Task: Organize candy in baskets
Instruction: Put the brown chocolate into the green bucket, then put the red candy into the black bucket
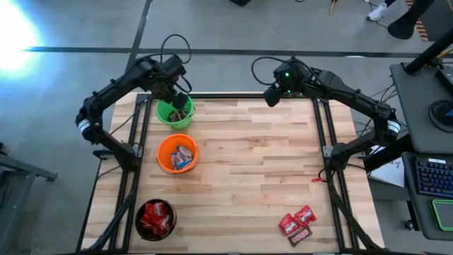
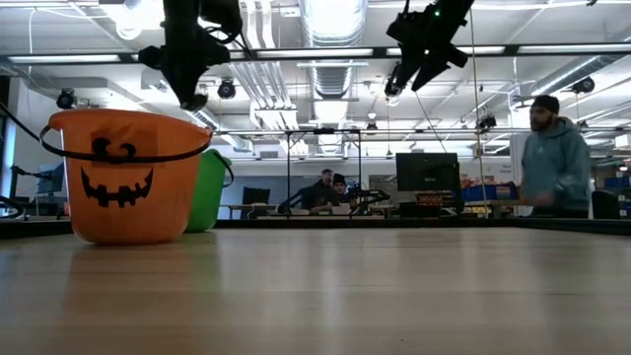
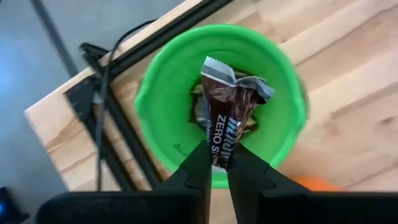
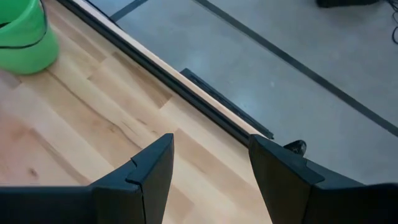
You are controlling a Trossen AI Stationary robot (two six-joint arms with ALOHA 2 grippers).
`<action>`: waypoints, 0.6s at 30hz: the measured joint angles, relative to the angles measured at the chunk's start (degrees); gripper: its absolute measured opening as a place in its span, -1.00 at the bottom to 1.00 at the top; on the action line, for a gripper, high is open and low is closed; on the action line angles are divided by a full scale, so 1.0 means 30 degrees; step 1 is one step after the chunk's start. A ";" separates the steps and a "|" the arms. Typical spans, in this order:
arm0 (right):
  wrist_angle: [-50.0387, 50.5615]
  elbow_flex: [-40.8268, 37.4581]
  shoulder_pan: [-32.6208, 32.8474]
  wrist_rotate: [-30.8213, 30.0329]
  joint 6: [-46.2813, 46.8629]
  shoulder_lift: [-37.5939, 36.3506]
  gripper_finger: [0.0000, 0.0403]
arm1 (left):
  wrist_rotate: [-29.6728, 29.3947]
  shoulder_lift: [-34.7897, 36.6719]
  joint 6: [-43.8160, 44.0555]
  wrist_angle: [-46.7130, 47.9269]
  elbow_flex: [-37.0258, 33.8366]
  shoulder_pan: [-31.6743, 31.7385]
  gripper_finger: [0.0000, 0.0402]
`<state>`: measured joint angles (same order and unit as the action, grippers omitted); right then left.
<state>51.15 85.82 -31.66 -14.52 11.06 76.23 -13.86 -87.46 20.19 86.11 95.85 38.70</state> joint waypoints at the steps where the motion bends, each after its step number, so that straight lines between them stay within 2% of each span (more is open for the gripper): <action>1: 0.0071 0.0000 0.0000 0.0000 -0.0098 0.0000 0.00 | 0.0216 0.0052 -0.0051 -0.0082 0.0000 -0.0007 -0.86; 14: 0.1543 0.0012 -0.0007 0.0010 -0.0456 0.0007 0.00 | 0.1077 0.0175 -0.0137 -0.0402 0.0000 -0.0007 -0.24; 18: 0.4921 0.0015 -0.0007 0.0970 0.1733 0.0008 0.00 | 0.3760 0.0175 -0.0800 -0.2097 0.0000 -0.0222 -0.19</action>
<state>65.91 85.86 -31.68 -11.61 16.26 76.25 -2.58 -86.94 17.79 79.82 95.85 38.03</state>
